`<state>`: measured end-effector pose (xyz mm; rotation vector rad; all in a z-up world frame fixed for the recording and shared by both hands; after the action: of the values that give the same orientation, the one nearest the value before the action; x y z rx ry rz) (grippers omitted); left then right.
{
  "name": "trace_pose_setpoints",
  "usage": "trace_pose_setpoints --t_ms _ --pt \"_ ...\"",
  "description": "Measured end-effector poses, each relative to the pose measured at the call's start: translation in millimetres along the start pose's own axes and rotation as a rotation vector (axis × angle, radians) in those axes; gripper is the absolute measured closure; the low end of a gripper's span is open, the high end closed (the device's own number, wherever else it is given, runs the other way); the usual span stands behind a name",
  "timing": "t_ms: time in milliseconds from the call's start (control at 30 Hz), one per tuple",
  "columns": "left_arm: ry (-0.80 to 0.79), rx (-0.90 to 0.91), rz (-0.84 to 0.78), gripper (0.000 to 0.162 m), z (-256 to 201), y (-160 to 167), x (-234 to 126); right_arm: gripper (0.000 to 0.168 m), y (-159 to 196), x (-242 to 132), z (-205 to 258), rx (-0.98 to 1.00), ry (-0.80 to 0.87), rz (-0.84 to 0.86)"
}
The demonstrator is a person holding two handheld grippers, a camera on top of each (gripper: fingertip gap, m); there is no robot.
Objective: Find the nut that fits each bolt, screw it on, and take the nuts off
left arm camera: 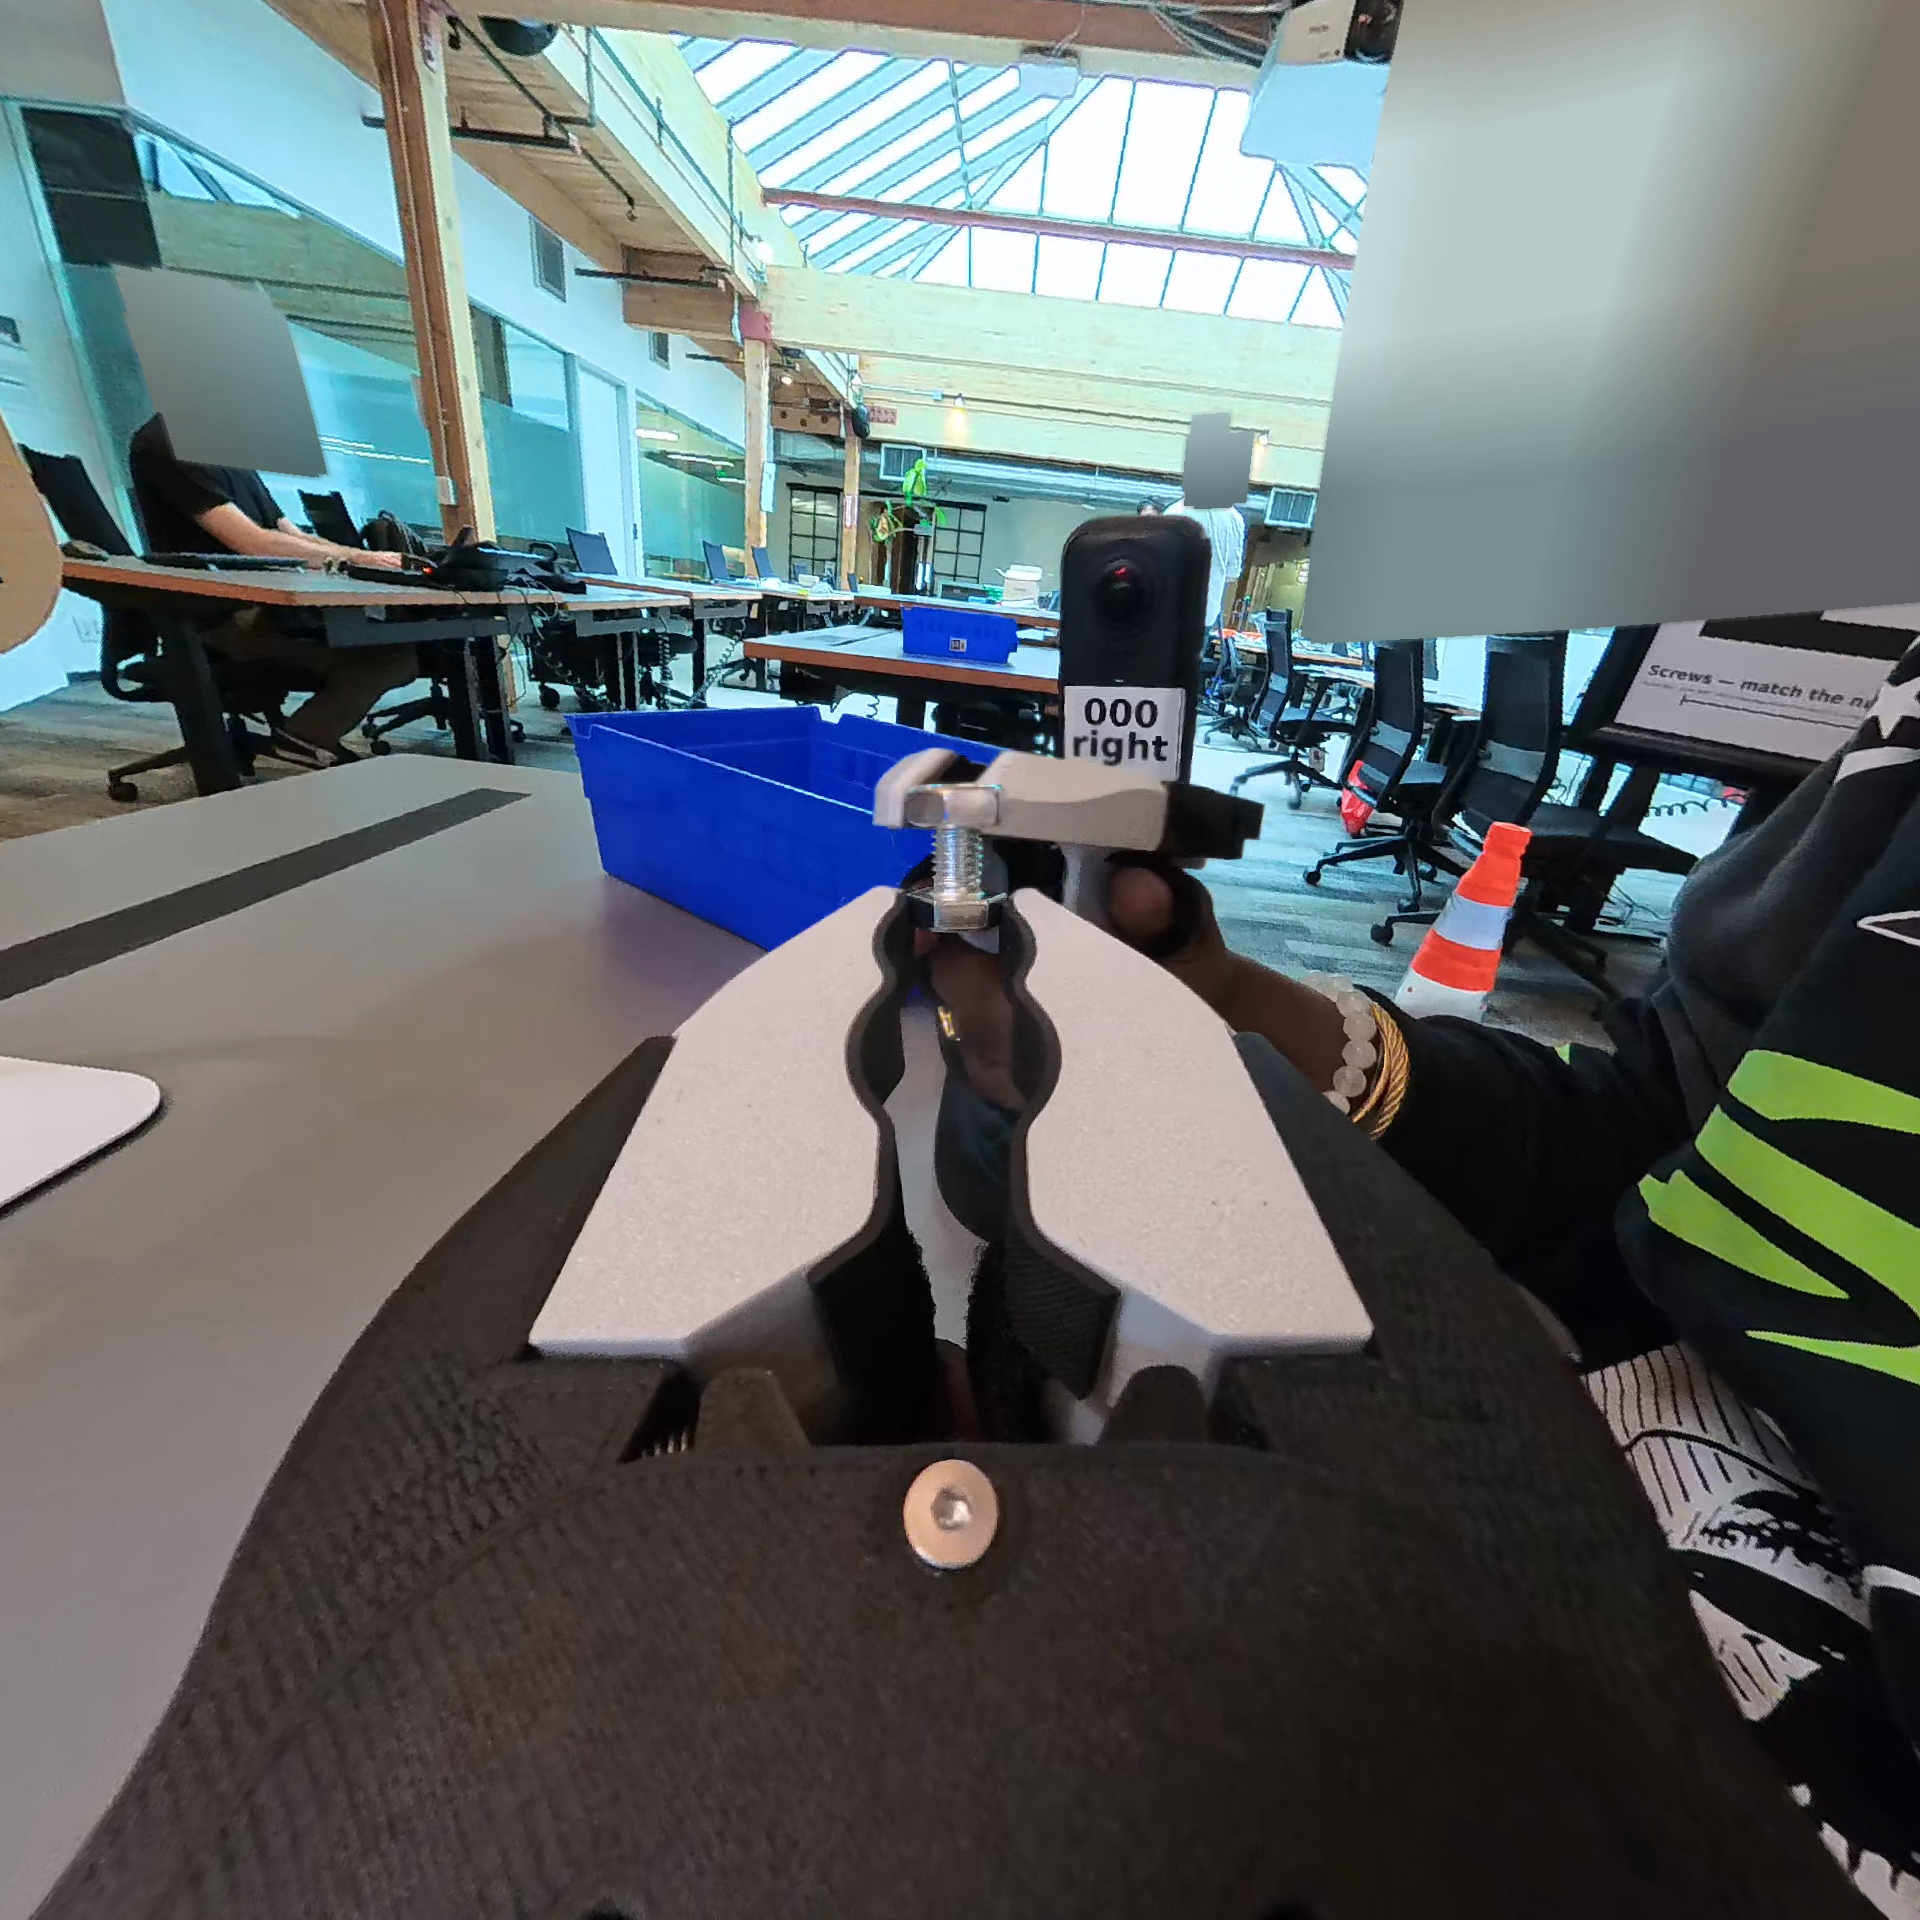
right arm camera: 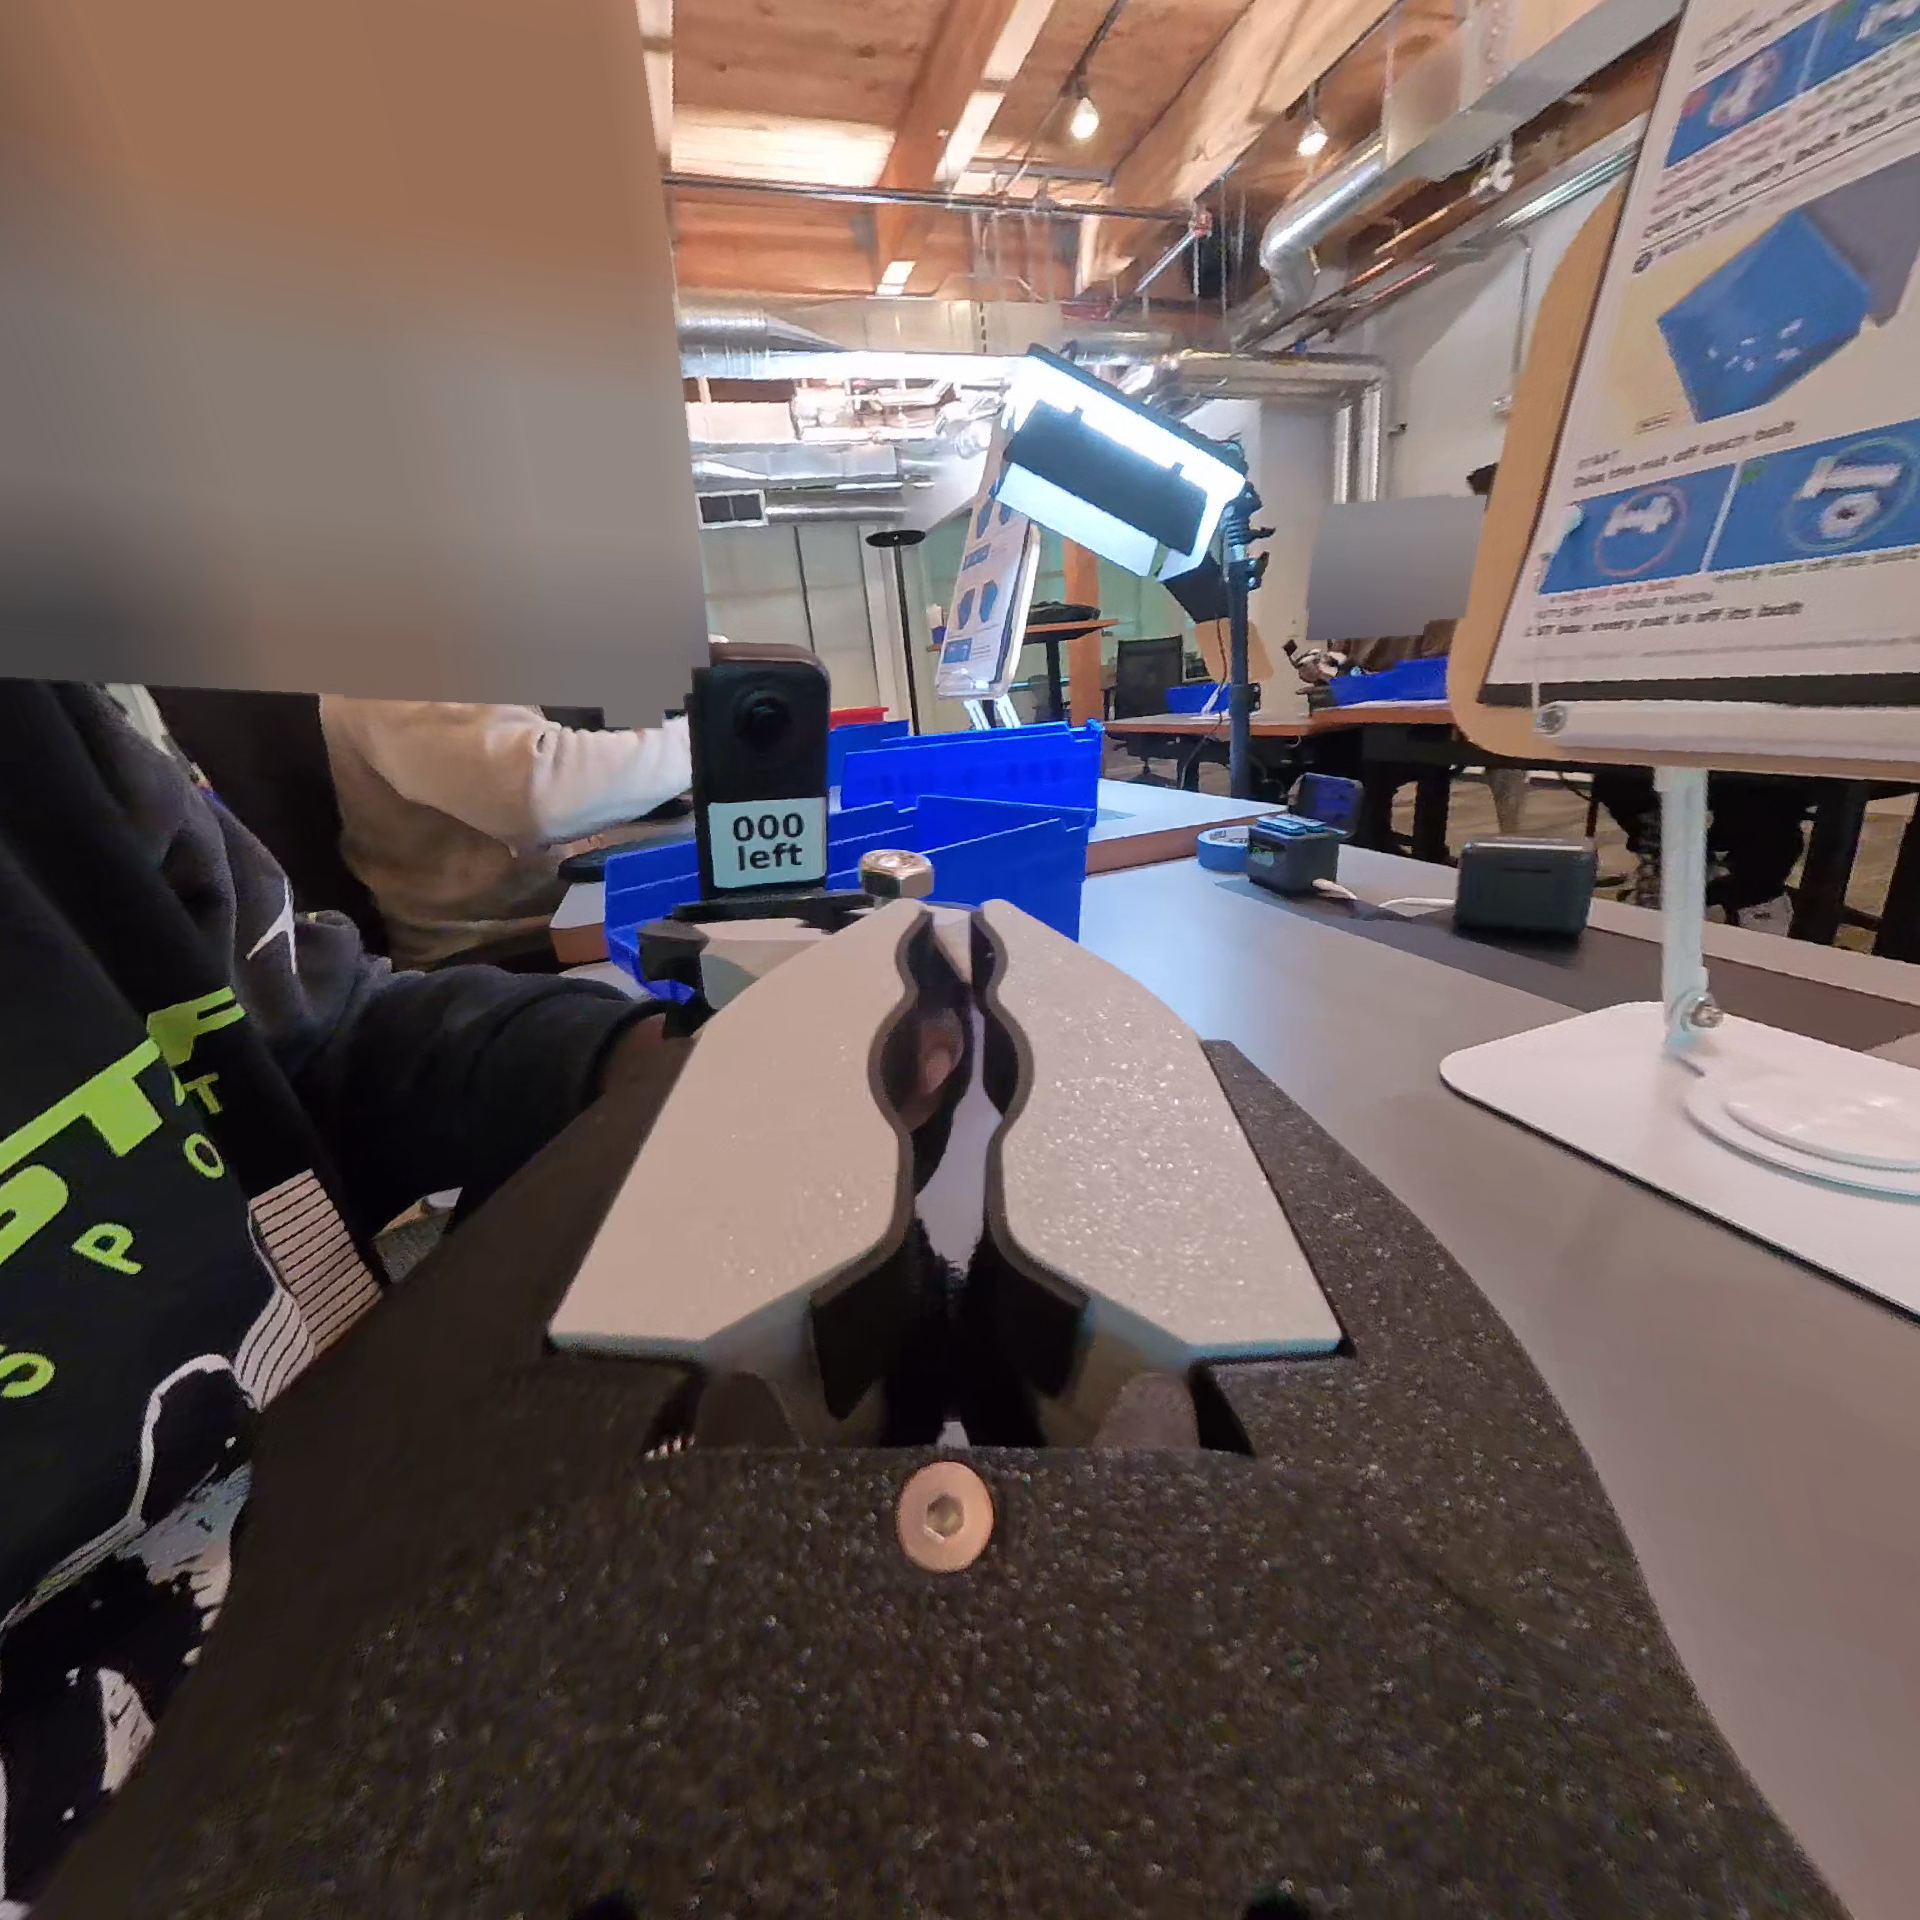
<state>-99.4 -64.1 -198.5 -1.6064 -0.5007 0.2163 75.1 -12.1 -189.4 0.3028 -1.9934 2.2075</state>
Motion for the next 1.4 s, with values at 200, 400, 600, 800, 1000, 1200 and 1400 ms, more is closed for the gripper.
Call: trace_pose_setpoints --t_ms 200,400,600,800,1000,1200,1400 --pt "0.008 0.007 0.023 0.146 -2 3 3 0.128 3 7 1 0.039 -0.025 0.010" --pt "0.009 0.002 0.003 0.147 -2 2 2 0.142 0 2 -1 0.048 -0.009 -0.010" --pt "0.007 -0.003 -0.011 0.147 0 0 0 0.153 -1 -1 -2 0.038 0.000 -0.038" --pt "0.009 0.008 0.029 0.146 -3 4 4 0.120 2 7 1 0.043 -0.011 0.000" --pt "-0.001 0.005 -0.002 0.147 0 0 0 0.165 -2 -4 -4 0.030 0.031 -0.032" --pt "0.002 0.020 0.030 0.146 -2 3 2 0.121 1 5 0 0.057 -0.006 -0.014" --pt "0.006 0.019 0.027 0.147 -3 3 3 0.124 1 3 -2 0.039 0.027 -0.002"
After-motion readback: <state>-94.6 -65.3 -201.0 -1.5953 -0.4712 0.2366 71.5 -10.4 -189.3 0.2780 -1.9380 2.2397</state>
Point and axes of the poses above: each gripper's, where its closed fingertips meet, x out along the fingers, y out of its underside, z = x × y across the jaws, the point moved 10 cm from there along -x, back along the fingers
